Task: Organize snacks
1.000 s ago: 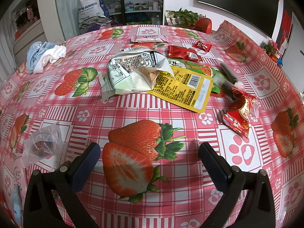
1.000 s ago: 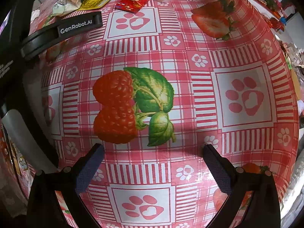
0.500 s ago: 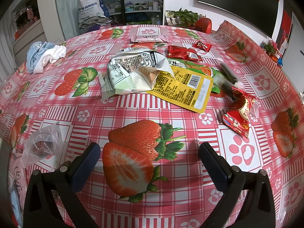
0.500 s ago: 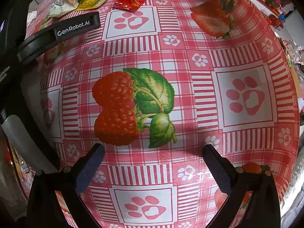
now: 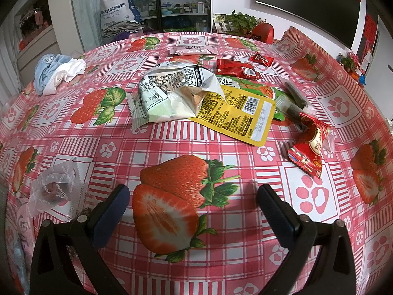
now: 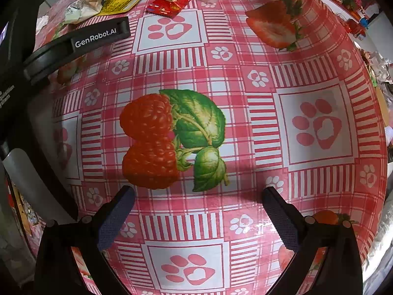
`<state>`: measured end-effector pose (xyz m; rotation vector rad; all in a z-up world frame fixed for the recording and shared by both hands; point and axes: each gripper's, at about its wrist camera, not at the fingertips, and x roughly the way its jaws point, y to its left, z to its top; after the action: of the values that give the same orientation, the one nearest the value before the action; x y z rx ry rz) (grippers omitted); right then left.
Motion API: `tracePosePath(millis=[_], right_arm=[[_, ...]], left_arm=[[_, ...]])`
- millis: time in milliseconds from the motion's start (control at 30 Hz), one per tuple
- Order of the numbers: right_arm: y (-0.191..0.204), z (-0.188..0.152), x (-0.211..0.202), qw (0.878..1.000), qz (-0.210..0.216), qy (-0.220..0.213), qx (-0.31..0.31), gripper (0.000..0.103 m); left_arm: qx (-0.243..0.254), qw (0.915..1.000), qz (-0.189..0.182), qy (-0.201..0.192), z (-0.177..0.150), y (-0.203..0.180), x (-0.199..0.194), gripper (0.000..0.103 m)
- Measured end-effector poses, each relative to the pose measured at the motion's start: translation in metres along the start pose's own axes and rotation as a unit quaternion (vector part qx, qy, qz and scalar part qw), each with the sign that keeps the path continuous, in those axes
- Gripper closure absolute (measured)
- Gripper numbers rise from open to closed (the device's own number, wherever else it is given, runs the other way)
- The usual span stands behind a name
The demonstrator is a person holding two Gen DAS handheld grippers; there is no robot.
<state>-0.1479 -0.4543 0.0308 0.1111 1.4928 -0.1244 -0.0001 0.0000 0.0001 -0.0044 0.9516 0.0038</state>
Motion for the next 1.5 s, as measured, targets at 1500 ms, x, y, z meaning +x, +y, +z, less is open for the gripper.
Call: tracePosePath(millis=[1500], right_arm=[[0.09,0.031,-0.018,0.995,-0.006,0.084,-0.061,0.0]], left_arm=[[-0.007,0.9577,-0.058,0.282,-0.042,0.209,-0.057,0.0]])
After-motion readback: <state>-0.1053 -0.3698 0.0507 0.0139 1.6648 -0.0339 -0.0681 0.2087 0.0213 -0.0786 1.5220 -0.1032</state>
